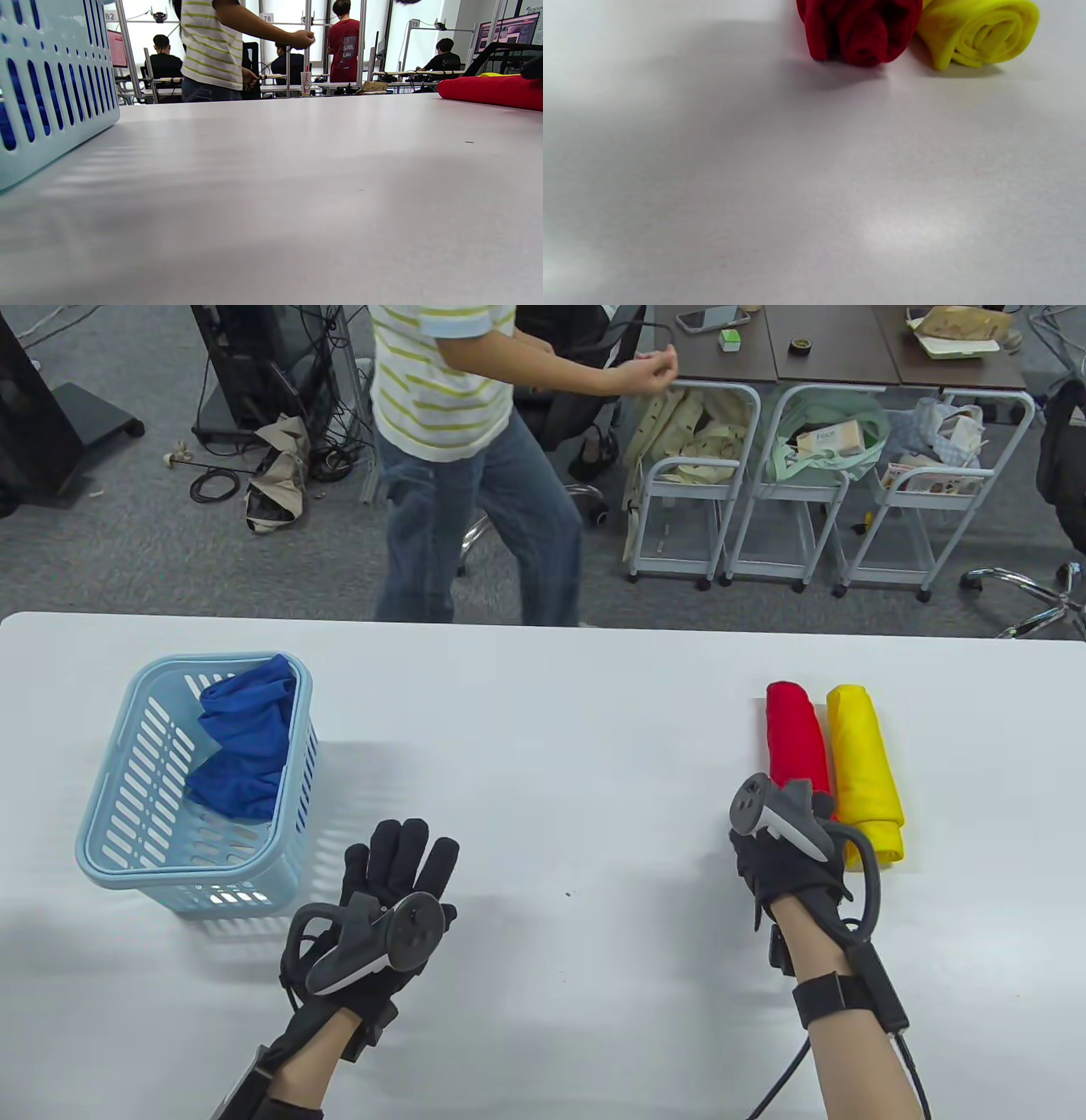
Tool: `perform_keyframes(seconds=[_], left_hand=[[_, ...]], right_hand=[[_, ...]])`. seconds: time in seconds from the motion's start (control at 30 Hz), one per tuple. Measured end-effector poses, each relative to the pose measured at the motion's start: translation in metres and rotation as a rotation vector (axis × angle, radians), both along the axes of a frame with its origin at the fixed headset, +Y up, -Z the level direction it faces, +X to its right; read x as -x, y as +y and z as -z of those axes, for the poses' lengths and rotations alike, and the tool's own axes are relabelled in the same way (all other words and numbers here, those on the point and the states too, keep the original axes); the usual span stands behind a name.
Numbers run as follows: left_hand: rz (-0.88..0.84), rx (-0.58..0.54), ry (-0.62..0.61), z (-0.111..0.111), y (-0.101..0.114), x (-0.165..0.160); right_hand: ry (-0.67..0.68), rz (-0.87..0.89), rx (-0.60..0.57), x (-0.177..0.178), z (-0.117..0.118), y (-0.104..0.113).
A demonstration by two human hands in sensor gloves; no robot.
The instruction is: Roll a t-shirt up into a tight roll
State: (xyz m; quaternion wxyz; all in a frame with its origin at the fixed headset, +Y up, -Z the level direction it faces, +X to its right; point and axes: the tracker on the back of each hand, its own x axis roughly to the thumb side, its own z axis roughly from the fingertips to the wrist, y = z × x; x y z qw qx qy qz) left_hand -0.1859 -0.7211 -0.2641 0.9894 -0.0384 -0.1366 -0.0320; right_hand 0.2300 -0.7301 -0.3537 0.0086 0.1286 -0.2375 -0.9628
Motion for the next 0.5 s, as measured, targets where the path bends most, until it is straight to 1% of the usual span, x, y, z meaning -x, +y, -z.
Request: perform_keyframes(seconds=[0.03,0.07,0.1,0.13,0.2,0.23,0.27,0.33,0.37,0.4,0.43,0.5], left_hand=[[0.011,-0.017,0.003,0.000,0.001,0.000],[0.008,-0.039,0.006,-0.001,0.002,-0.001],[0.007,-0.046,0.008,-0.001,0.002,-0.001],[0.007,-0.046,0.009,-0.001,0.002,-0.001],[0.003,-0.044,0.009,-0.001,0.002,-0.001],[0.000,-0.041,0.010,-0.001,0.001,0.000],[-0.002,-0.039,0.010,-0.001,0.001,0.000],[-0.002,-0.034,0.012,-0.001,0.001,0.000],[0.000,-0.033,0.013,-0.001,0.001,0.000],[0.001,-0.032,0.016,-0.001,0.000,0.000],[0.002,-0.027,0.016,0.000,-0.001,0.000],[-0.005,-0.018,0.015,0.000,-0.002,0.000]], right_hand=[[0.011,0.023,-0.042,0.002,-0.008,0.006],[0.039,0.057,-0.100,0.006,-0.023,0.014],[0.055,0.079,-0.123,0.008,-0.031,0.018],[0.078,0.128,-0.168,0.013,-0.046,0.024],[0.115,0.175,-0.216,0.018,-0.066,0.030],[0.131,0.192,-0.245,0.022,-0.077,0.033],[0.143,0.195,-0.257,0.023,-0.082,0.033],[0.170,0.185,-0.293,0.026,-0.098,0.027],[0.169,0.178,-0.301,0.026,-0.101,0.023],[0.171,0.176,-0.272,0.025,-0.104,0.018],[0.183,0.173,-0.248,0.024,-0.104,0.015],[0.169,0.138,-0.253,0.021,-0.100,0.012]])
